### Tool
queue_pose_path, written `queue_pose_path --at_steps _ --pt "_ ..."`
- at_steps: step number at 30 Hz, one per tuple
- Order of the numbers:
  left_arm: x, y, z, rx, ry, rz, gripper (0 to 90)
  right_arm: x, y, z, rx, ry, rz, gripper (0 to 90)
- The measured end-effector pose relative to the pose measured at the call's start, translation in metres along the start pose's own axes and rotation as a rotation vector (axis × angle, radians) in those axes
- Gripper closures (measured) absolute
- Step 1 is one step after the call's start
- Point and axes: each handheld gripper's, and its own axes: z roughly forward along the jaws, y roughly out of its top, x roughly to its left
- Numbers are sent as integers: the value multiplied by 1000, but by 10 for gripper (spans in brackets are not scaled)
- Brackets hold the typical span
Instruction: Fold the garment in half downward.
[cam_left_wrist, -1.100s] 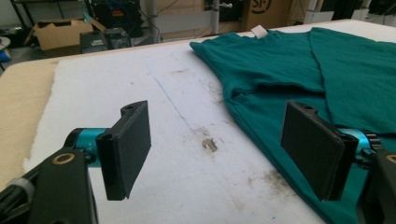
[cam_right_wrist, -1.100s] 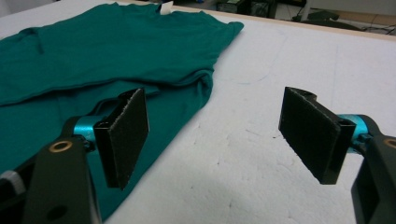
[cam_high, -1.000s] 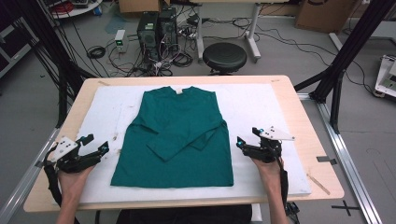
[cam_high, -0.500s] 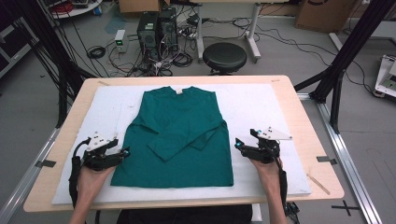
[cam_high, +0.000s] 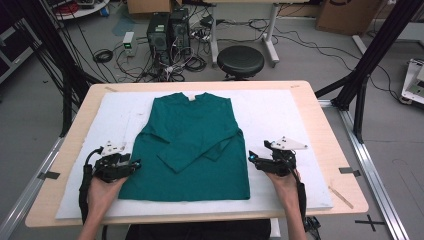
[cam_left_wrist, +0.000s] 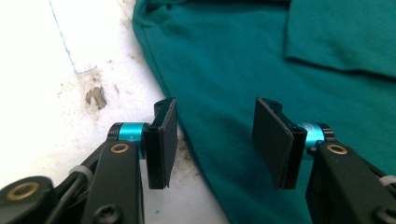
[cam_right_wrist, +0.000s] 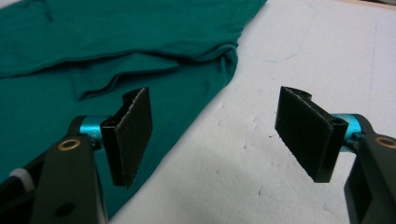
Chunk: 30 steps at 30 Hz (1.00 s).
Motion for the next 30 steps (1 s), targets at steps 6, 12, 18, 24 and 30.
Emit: queue_pose_path --at_steps 6,12,18,24,30 --pt "2 0 1 -12 -10 -2 552 9 4 4 76 24 -38 348" --pt "1 -1 1 -25 -27 9 677 19 5 12 141 23 -52 398" --pt "0 -2 1 -25 -58 38 816 25 2 23 203 26 -45 457" --pt "2 -2 1 -24 -79 23 833 30 0 31 244 -3 -34 448" --pt "3 -2 1 -25 -85 18 840 33 1 32 238 0 -29 614"
